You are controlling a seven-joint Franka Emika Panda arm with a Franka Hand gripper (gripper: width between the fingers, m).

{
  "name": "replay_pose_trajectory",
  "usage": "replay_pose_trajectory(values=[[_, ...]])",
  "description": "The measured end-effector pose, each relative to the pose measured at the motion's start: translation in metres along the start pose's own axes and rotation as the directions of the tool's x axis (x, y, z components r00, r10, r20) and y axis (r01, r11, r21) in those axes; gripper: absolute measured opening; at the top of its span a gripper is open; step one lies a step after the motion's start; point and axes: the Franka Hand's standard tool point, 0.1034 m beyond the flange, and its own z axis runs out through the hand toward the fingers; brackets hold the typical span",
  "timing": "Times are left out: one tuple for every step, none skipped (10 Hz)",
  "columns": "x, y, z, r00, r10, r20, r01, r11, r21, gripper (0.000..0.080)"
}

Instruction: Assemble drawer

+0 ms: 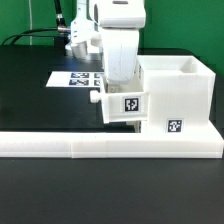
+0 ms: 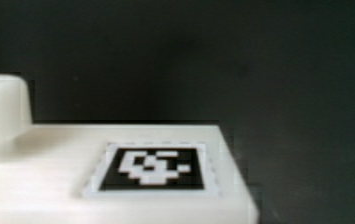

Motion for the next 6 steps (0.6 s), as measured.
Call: replay_pose_trajectory(values=[[0.000, 0.000, 0.000, 1.000, 0.008, 0.000, -0.008, 1.000, 0.000, 0.0047], [0.002, 0.000, -0.002, 1.000, 0.016, 0.001, -0.016, 1.000, 0.000, 0.0237], [0.004, 0.002, -0.004, 1.000, 0.011, 0.000, -0.011, 1.000, -0.001, 0.0237], [0.006, 0.003, -0.007, 1.000, 0.006, 0.003, -0.006, 1.000, 0.004, 0.0438], [0.007, 0.004, -0.013, 1.000, 0.002, 0.008, -0.002, 1.000, 0.005, 0.0567], [0.006, 0.004, -0.020, 1.000, -0.003, 0.017, 0.003, 1.000, 0.010, 0.0567]])
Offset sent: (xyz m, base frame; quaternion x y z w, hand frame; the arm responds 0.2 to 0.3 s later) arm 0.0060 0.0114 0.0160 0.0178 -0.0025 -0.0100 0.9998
